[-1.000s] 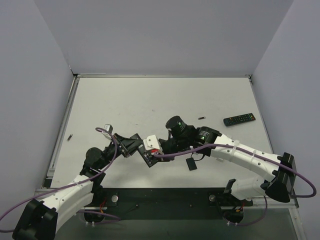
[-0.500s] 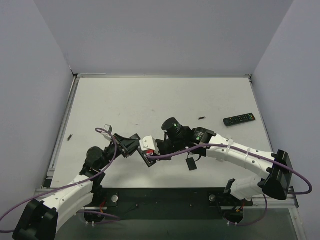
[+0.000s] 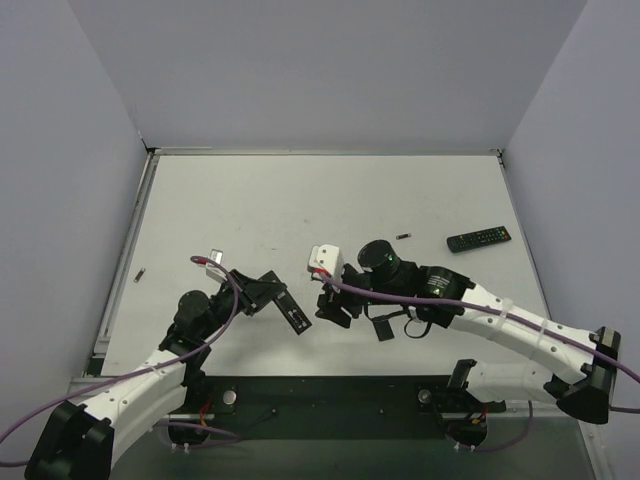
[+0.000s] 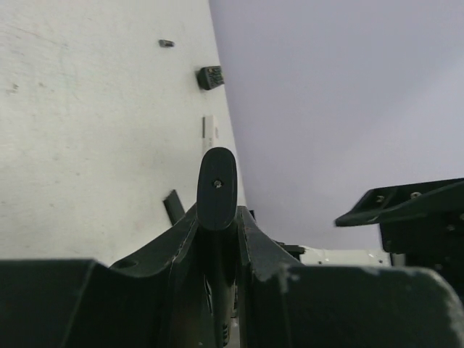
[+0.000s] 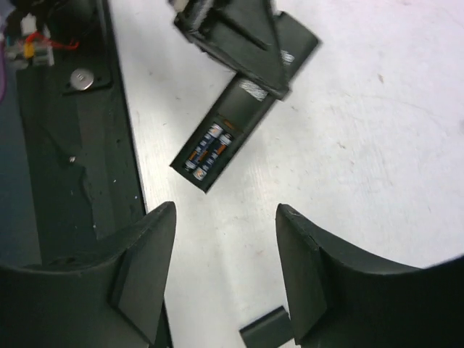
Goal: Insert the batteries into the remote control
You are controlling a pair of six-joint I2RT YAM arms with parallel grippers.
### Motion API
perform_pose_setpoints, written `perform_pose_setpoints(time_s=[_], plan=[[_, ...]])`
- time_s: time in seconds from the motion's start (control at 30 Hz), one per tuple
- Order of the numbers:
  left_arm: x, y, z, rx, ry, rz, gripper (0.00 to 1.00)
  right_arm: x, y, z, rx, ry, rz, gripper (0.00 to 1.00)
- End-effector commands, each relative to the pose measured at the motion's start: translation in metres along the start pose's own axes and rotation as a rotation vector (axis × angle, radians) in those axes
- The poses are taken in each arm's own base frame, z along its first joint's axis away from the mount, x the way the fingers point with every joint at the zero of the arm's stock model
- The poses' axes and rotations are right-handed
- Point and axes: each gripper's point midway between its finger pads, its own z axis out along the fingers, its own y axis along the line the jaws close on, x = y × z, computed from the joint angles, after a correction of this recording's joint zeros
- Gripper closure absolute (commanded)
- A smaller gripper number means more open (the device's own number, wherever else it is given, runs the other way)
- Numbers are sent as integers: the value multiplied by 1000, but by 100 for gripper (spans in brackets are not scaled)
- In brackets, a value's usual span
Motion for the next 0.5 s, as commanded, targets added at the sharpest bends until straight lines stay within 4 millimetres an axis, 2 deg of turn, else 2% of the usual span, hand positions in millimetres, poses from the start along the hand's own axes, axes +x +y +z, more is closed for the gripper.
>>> perform_pose_setpoints(time_s=[0.0,0.03,0.1,0.17,0.23,0.27,0.37,0.47], plan=[[-15,8,5,-41,-61,163,100,19,-35,-34,319,4,332,44],[-16,11,5,-51,-67,167,100,41,-35,-38,357,63,390,41],[-16,14,5,-63,-68,174,100,65,-44,-50,487,98,532,37],[-16,19,5,-80,-66,177,100,103,-40,-56,556,196,620,34],[-15,23,5,-96,-63,175,100,132,-38,-64,645,250,738,32],[-15,25,5,-103,-62,173,100,154,-33,-65,676,299,772,31],[-14,30,5,-124,-59,165,100,189,-22,-66,742,365,882,30],[-14,32,4,-130,-59,159,100,206,-16,-65,782,400,954,31]])
